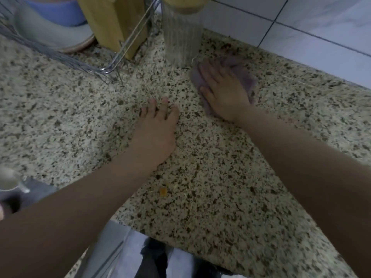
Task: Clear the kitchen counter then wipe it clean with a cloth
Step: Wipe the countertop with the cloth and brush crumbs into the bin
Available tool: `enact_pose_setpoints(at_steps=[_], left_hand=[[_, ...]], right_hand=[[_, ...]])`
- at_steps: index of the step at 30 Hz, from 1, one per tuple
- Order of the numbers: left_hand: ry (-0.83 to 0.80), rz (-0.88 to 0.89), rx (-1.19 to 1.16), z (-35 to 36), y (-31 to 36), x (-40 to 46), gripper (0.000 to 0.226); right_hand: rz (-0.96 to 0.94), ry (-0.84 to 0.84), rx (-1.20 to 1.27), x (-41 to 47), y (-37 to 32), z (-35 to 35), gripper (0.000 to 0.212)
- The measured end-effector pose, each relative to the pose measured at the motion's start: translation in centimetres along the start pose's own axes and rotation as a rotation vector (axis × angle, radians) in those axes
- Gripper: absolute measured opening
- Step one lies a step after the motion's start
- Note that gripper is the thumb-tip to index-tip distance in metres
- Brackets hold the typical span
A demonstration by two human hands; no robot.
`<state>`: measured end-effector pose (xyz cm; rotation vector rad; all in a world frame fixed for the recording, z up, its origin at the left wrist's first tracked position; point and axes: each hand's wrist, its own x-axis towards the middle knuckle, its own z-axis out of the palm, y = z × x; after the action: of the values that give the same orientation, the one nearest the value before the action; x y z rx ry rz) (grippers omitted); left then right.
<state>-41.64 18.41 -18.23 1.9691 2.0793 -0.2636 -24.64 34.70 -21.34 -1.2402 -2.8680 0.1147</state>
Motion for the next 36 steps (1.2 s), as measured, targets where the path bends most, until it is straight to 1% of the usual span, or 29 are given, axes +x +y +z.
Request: enact_pose_setpoints(at_steps=[3, 5, 10, 11, 13, 15, 18, 20, 22, 24, 27, 29, 31, 33, 36], left_hand=[[0.028, 0.003, 0.002, 0.1, 0.0, -0.1, 0.058], [0.038, 0.015, -0.002, -0.1, -0.1, -0.2, 0.057], [0.061, 0.033, -0.005, 0.1, -0.6, -0.5, 0.056], [0.068, 0.036, -0.003, 0.2, -0.8, -0.5, 0.057], [0.092, 0.054, -0.015, -0.3, -1.2, -0.6, 0.056], [0.120, 0.075, -0.088, -1.0, -1.8, -0.4, 0.048], [0.110, 0.068, -0.172, -1.9, -4.5, -1.1, 0.063], [0.114, 0.037, -0.051, -1.6, -7.5, -2.7, 0.058], [0.082, -0.021, 0.093, -1.1, -10.6, -4.3, 0.063], [0.070, -0.069, 0.080, -0.3, -13.0, -5.1, 0.059], [0.099, -0.048, -0.075, 0.6, -14.6, -4.8, 0.053], [0.086, -0.010, -0.058, 1.0, -15.0, -4.3, 0.052], [0.063, 0.019, 0.036, 0.7, -14.9, -3.9, 0.054], [0.028, 0.020, 0.079, 0.1, -14.7, -3.8, 0.057], [0.006, 0.020, 0.080, -0.7, -14.3, -4.1, 0.058]], right_hand=[[-0.113, -0.006, 0.022, -5.2, -5.1, 0.3, 0.058], [-0.145, -0.002, 0.022, -7.2, -7.2, 0.7, 0.058], [-0.193, -0.030, 0.009, -4.3, -6.0, 0.7, 0.057], [-0.188, -0.033, 0.028, -3.2, -5.8, 0.7, 0.056], [-0.113, -0.035, 0.077, -1.5, -5.8, 0.7, 0.056], [-0.035, -0.022, 0.105, -1.4, -6.8, 0.4, 0.056], [-0.040, -0.007, 0.084, -4.9, -9.9, 0.3, 0.057], [-0.082, -0.040, 0.075, -7.9, -12.8, 0.5, 0.057], [-0.105, -0.059, 0.105, -8.8, -14.1, 0.6, 0.059], [-0.096, -0.081, 0.154, -7.1, -13.9, 0.5, 0.060], [-0.074, -0.094, 0.180, -1.3, -12.7, 0.3, 0.064], [-0.081, -0.092, 0.126, 2.6, -13.0, 0.6, 0.066], [-0.085, -0.086, 0.086, 4.4, -13.9, 0.7, 0.066], [-0.160, -0.078, 0.098, 3.4, -14.7, 0.8, 0.063], [-0.358, -0.096, 0.109, -2.2, -17.3, 0.7, 0.058]])
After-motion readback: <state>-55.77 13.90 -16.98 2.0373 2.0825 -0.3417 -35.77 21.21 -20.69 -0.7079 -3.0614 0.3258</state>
